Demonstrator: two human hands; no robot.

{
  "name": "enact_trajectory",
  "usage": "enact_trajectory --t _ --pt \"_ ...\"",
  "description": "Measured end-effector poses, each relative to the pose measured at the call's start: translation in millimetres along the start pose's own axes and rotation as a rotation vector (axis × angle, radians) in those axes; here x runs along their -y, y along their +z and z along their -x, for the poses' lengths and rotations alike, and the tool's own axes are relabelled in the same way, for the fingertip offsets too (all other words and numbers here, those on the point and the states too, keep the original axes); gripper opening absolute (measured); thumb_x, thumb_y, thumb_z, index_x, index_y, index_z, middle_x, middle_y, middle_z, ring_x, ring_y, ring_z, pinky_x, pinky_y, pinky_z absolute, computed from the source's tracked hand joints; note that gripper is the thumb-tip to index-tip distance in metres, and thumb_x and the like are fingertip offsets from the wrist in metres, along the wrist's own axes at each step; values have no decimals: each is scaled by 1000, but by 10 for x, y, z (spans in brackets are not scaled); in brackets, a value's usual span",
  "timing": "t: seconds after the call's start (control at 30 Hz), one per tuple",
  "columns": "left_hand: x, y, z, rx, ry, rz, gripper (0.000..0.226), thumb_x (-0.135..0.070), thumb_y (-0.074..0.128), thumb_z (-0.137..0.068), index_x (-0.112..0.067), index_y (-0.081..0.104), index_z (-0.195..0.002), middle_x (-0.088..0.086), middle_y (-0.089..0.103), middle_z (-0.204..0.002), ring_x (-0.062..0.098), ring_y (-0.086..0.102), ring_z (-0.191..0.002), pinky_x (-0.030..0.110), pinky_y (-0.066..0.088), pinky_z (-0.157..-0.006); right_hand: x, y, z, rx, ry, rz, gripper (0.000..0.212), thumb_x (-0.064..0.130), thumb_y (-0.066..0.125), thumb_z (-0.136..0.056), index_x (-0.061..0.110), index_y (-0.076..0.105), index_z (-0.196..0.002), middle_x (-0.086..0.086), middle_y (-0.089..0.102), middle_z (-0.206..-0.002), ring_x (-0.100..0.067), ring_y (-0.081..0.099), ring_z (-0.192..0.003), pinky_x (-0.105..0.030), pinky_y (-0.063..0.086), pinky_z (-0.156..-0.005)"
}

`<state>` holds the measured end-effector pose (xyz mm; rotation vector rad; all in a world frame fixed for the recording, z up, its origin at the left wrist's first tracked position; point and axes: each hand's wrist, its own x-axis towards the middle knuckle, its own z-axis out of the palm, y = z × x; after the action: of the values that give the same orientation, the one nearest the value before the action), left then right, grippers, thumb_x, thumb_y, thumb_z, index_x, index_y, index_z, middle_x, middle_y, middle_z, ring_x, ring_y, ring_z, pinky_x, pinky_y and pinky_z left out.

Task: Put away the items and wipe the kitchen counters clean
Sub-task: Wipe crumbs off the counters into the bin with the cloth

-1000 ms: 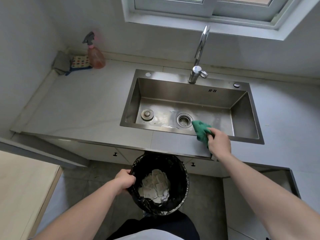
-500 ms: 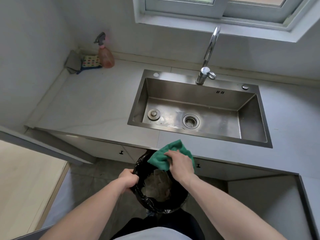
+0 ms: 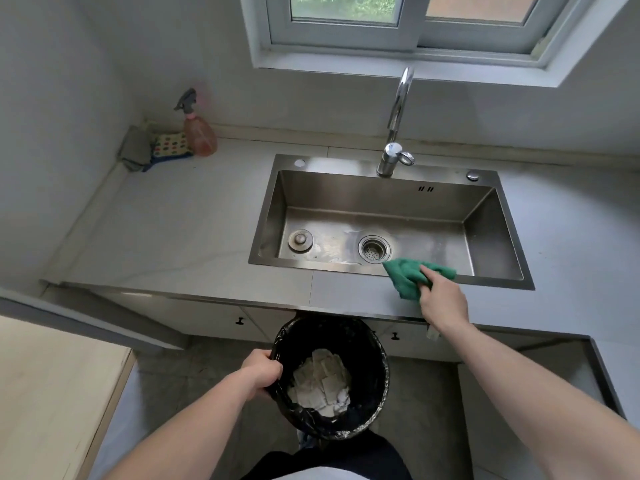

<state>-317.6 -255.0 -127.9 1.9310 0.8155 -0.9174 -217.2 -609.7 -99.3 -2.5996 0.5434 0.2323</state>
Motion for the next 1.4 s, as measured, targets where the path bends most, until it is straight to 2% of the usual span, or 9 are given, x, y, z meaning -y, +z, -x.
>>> enact_trajectory --t 0.1,0.2,0.33,0.47,0.8,1.0,1.1,1.23,1.4 --pt "-15 30 -40 2 -6 -11 27 1 54 -73 -17 74 -73 9 71 -71 26 69 -62 29 56 -49 -67 306 47 112 19 151 49 19 51 -101 28 49 -150 -4 49 -154 -34 44 -140 -37 40 -109" --pt "-45 66 -62 3 -8 -28 25 2 56 -74 -17 71 -70 8 69 -69 25 67 -60 27 52 -46 63 636 302 108 -36 150 50 14 52 -100 31 52 -146 6 42 -159 -29 35 -148 -37 35 -114" --pt "-108 170 -55 12 7 -81 23 1 58 -76 -17 71 -71 7 68 -68 23 65 -57 25 50 -43 253 848 732 231 -181 56 47 13 52 -98 38 61 -136 13 54 -148 -23 42 -145 -32 37 -115" --pt "-226 291 -23 34 39 -135 21 0 57 -79 -15 73 -78 6 67 -67 21 62 -51 22 45 -38 272 624 1027 306 -240 -44 36 31 48 -100 45 63 -130 16 68 -129 -18 61 -121 -31 47 -102" --pt "-558 856 143 76 33 -131 27 3 54 -77 -13 75 -84 10 70 -73 26 66 -59 25 50 -41 -845 -647 493 -130 2 -287 40 19 55 -96 38 68 -128 6 70 -129 -23 63 -119 -35 50 -101" --pt "-793 1495 206 97 -6 -64 32 6 50 -75 -11 76 -83 16 75 -79 34 74 -70 36 59 -48 -1882 -1294 -129 -229 136 -199 43 18 54 -97 35 64 -135 -8 67 -132 -36 60 -118 -39 49 -98" --pt "-841 1813 234 77 -39 -60 33 2 52 -71 -15 78 -80 16 77 -82 34 75 -75 44 63 -54 -2250 -1460 -418 -194 156 -155 43 19 52 -99 35 62 -137 -4 63 -139 -36 58 -121 -40 48 -101" --pt "-870 2176 282 44 -52 -56 29 -8 54 -62 -20 77 -74 12 77 -77 35 75 -75 49 64 -60 -2533 -1365 -736 14 109 -3 39 22 53 -101 34 63 -137 2 46 -156 -31 49 -136 -39 42 -111" --pt "-1034 2543 514 33 -55 3 25 -3 52 -71 -14 74 -74 8 70 -66 28 66 -62 41 62 -62 -2373 -965 -578 129 37 122 41 23 55 -102 39 58 -139 8 37 -161 -24 41 -145 -42 34 -118"
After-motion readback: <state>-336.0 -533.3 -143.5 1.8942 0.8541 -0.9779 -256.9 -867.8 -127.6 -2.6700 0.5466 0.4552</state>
